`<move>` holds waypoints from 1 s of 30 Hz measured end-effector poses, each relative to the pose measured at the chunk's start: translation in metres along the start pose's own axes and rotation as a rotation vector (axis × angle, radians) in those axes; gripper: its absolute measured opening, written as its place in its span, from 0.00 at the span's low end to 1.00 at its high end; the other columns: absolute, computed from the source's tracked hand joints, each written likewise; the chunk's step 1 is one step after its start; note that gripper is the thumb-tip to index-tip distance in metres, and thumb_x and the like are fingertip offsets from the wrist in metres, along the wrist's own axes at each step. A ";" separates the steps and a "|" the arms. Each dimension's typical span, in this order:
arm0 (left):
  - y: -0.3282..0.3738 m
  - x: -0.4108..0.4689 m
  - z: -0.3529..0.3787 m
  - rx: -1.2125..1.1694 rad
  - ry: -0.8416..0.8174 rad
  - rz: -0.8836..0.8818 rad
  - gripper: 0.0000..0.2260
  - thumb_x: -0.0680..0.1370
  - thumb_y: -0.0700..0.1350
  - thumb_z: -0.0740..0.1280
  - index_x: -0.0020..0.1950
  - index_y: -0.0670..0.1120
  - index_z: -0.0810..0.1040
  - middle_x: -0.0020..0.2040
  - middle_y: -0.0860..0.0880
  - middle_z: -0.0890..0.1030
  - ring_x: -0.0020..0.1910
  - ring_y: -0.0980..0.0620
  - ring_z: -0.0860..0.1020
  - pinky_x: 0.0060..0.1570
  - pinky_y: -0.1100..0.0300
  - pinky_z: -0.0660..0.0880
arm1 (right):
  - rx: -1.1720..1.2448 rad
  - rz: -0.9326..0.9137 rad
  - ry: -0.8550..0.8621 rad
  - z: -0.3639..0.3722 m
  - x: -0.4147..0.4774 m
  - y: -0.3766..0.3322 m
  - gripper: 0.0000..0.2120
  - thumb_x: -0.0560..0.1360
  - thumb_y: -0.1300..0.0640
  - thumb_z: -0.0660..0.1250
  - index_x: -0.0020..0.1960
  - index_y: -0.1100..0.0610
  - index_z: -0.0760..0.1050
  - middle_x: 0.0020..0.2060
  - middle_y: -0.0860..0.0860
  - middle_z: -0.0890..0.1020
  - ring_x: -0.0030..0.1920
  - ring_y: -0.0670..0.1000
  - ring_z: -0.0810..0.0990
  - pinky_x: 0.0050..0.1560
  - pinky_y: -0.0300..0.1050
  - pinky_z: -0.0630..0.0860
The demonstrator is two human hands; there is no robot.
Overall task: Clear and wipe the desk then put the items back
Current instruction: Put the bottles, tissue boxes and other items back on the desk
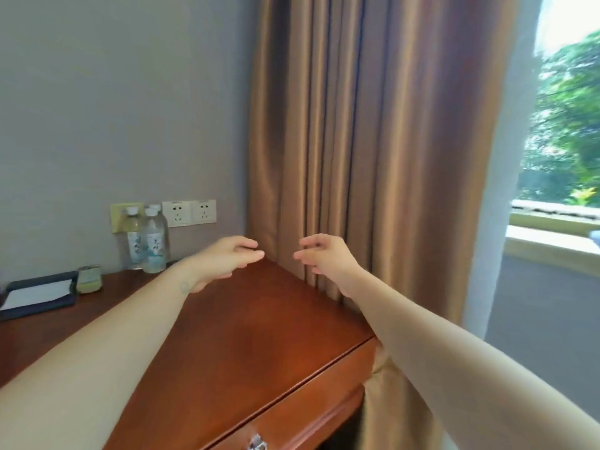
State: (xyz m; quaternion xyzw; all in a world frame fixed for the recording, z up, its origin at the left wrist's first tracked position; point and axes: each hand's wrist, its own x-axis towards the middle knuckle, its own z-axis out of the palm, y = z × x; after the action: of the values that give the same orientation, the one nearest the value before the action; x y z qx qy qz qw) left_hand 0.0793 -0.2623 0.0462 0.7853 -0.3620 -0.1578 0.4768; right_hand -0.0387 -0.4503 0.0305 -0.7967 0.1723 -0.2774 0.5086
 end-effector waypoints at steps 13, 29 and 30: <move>0.098 0.019 0.169 -0.065 -0.485 0.300 0.18 0.77 0.53 0.69 0.66 0.54 0.74 0.61 0.56 0.79 0.59 0.58 0.79 0.64 0.55 0.71 | -0.112 0.072 0.372 -0.191 -0.106 0.008 0.13 0.71 0.63 0.73 0.55 0.57 0.79 0.46 0.57 0.84 0.39 0.49 0.80 0.41 0.41 0.75; 0.236 -0.036 0.364 -0.153 -0.923 0.575 0.19 0.77 0.50 0.68 0.68 0.50 0.72 0.62 0.49 0.79 0.59 0.54 0.79 0.64 0.54 0.72 | -0.273 0.224 0.876 -0.354 -0.299 0.008 0.14 0.72 0.62 0.73 0.57 0.60 0.78 0.50 0.55 0.83 0.42 0.49 0.82 0.40 0.39 0.75; 0.245 -0.044 0.376 -0.163 -0.950 0.587 0.19 0.77 0.49 0.68 0.68 0.50 0.72 0.62 0.49 0.79 0.60 0.54 0.79 0.65 0.54 0.71 | -0.285 0.235 0.912 -0.361 -0.312 0.007 0.13 0.72 0.62 0.73 0.57 0.60 0.78 0.50 0.55 0.83 0.42 0.49 0.82 0.39 0.38 0.75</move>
State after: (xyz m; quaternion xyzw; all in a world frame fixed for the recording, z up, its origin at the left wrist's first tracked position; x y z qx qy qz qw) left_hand -0.2759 -0.5389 0.0667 0.4549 -0.7269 -0.3820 0.3446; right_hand -0.5074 -0.5377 0.0598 -0.6308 0.5026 -0.5123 0.2949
